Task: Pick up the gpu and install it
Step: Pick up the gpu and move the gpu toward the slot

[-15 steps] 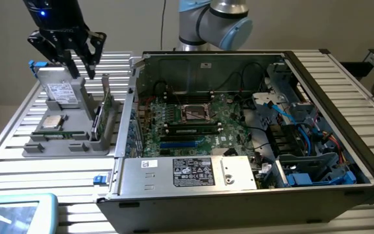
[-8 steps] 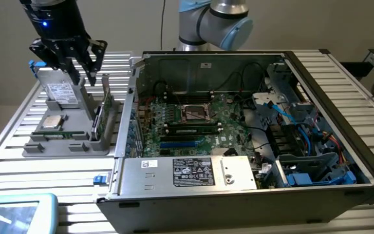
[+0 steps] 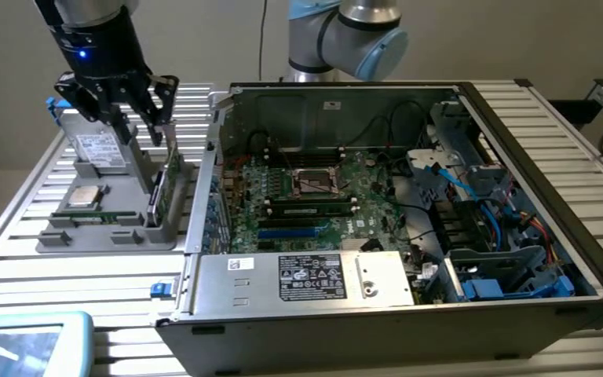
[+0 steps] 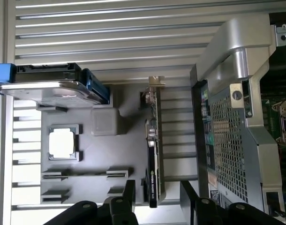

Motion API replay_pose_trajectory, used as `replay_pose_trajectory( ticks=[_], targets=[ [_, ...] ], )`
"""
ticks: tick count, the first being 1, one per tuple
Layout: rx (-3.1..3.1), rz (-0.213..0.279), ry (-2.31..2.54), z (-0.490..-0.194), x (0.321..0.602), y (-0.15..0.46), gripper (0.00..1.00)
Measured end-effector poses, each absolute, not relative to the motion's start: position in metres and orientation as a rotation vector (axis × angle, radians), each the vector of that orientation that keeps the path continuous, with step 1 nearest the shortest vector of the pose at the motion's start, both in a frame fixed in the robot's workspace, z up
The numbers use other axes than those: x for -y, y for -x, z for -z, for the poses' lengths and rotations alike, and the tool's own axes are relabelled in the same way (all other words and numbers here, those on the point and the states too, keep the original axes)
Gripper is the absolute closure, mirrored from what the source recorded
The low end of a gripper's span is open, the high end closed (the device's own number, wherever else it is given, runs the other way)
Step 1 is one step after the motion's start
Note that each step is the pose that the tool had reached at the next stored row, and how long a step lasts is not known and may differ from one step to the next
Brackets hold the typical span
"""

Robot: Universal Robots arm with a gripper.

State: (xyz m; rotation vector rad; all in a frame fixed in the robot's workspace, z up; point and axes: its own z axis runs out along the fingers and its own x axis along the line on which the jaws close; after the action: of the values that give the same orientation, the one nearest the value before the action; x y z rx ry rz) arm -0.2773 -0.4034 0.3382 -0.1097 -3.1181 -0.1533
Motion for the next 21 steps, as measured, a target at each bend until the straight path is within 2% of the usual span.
replay_pose_trajectory(
  ticks=[14,21],
  targets=[
    [3.115,0.153,0.110,-0.314,0.404,0.278,0.50],
    [3.117,0.130,0.110,-0.303,0.402,0.281,0.50]
  ],
)
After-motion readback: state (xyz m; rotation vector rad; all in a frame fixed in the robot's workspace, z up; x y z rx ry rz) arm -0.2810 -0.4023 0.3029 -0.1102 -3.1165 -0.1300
